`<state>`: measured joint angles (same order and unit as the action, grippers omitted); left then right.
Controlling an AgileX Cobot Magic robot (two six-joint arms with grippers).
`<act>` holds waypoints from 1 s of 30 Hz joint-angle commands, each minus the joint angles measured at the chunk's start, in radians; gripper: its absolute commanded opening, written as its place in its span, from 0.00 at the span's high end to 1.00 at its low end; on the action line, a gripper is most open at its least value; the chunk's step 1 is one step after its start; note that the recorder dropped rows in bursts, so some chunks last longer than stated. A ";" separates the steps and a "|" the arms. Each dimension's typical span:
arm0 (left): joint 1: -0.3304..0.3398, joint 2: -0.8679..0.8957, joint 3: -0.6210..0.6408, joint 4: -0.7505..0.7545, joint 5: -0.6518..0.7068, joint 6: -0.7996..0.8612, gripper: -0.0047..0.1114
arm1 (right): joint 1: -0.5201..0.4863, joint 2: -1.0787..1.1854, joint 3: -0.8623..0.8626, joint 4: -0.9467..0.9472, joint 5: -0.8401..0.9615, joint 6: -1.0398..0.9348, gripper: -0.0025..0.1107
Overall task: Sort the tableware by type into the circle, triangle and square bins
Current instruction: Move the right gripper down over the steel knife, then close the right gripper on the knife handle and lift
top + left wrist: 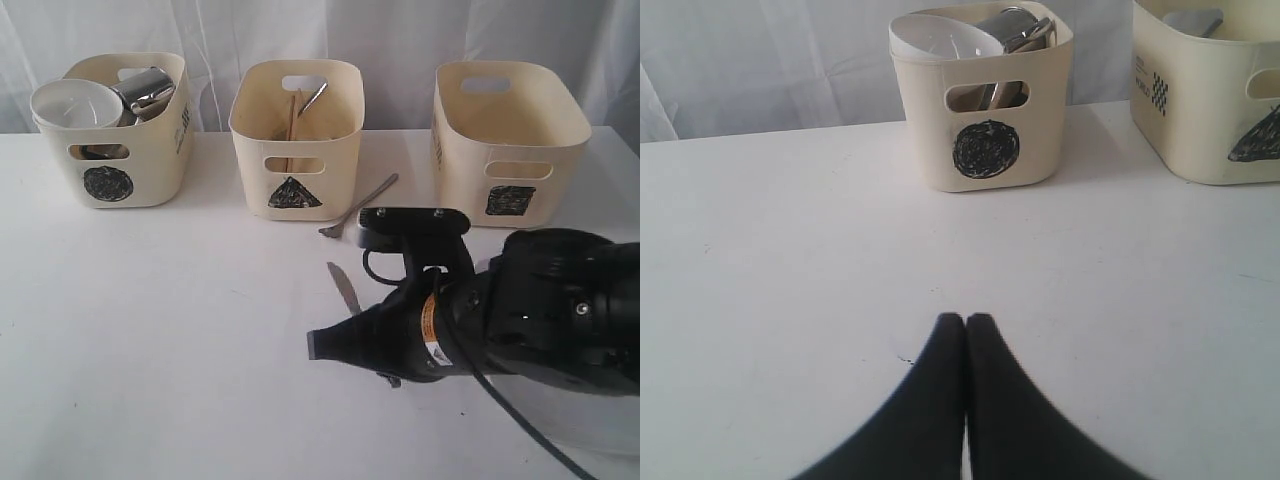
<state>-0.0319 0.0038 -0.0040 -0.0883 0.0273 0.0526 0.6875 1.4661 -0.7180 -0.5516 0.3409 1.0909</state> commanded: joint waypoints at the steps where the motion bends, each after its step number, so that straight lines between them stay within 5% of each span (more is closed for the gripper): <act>1: -0.004 -0.004 0.004 -0.013 0.000 0.001 0.94 | 0.000 -0.031 -0.027 -0.116 -0.002 -0.015 0.98; 13: -0.004 -0.004 0.004 -0.013 0.000 0.001 0.94 | 0.000 -0.038 -0.026 -0.086 0.069 0.015 0.95; 17: -0.004 -0.004 0.004 -0.013 0.000 0.001 0.94 | 0.072 0.008 -0.038 -0.015 0.070 -0.245 0.68; 18: -0.004 -0.004 0.004 -0.013 0.000 0.001 0.94 | 0.103 0.049 -0.067 0.057 0.105 -0.453 0.64; 23: -0.004 -0.004 0.004 -0.013 0.000 0.001 0.94 | 0.120 0.252 -0.310 0.341 0.404 -1.157 0.64; 30: -0.004 -0.004 0.004 -0.013 0.000 0.001 0.94 | 0.101 0.360 -0.487 0.527 0.403 -1.323 0.64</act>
<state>-0.0319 0.0038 -0.0040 -0.0883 0.0273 0.0526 0.8058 1.7976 -1.1816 -0.0544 0.7242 -0.2063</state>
